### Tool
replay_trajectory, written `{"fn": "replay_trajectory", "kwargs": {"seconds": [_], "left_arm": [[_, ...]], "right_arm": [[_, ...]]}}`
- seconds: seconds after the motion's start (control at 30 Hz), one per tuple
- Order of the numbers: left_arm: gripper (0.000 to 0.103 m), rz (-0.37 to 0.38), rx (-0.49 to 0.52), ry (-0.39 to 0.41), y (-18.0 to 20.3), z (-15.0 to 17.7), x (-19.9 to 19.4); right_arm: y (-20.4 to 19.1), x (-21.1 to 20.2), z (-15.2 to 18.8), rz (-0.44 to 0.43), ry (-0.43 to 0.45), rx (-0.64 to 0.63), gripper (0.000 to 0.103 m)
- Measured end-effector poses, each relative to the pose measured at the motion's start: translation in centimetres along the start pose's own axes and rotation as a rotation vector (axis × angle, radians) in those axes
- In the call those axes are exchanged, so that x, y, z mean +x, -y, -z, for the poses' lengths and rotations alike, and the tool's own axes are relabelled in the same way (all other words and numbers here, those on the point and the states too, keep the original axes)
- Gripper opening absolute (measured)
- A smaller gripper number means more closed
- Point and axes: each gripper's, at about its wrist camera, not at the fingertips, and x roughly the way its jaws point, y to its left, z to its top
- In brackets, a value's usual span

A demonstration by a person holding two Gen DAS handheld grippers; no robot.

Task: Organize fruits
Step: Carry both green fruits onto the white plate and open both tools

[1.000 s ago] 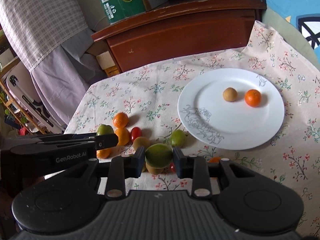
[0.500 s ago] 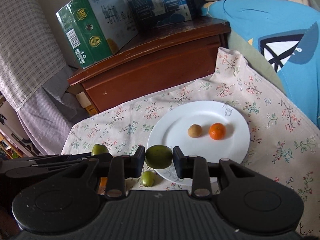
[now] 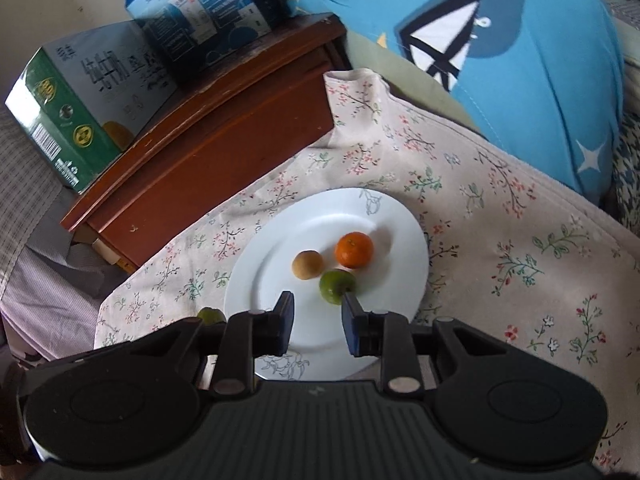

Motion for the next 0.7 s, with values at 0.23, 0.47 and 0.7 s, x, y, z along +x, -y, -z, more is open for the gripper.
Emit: {"fn": "replay_trajectory", "kwargs": {"seconds": [0.23,0.47,0.7], "left_arm": [[0.024,0.038,-0.015,-0.015,0.0,-0.4,2.1],[0.032,0.038,0.023,0.000,0.9,-0.8,1.9],[0.067,-0.034,0.012,0.042,0.2,-1.9,-1.0]], "right_arm": [[1.5,0.5,0.3,0.038,-0.025,0.103,0.029],[1.3,1.0,0.4,0.035,-0.047,0.081,0.031],[1.0,0.9,0.3,0.029,-0.044,0.061,0.035]]}}
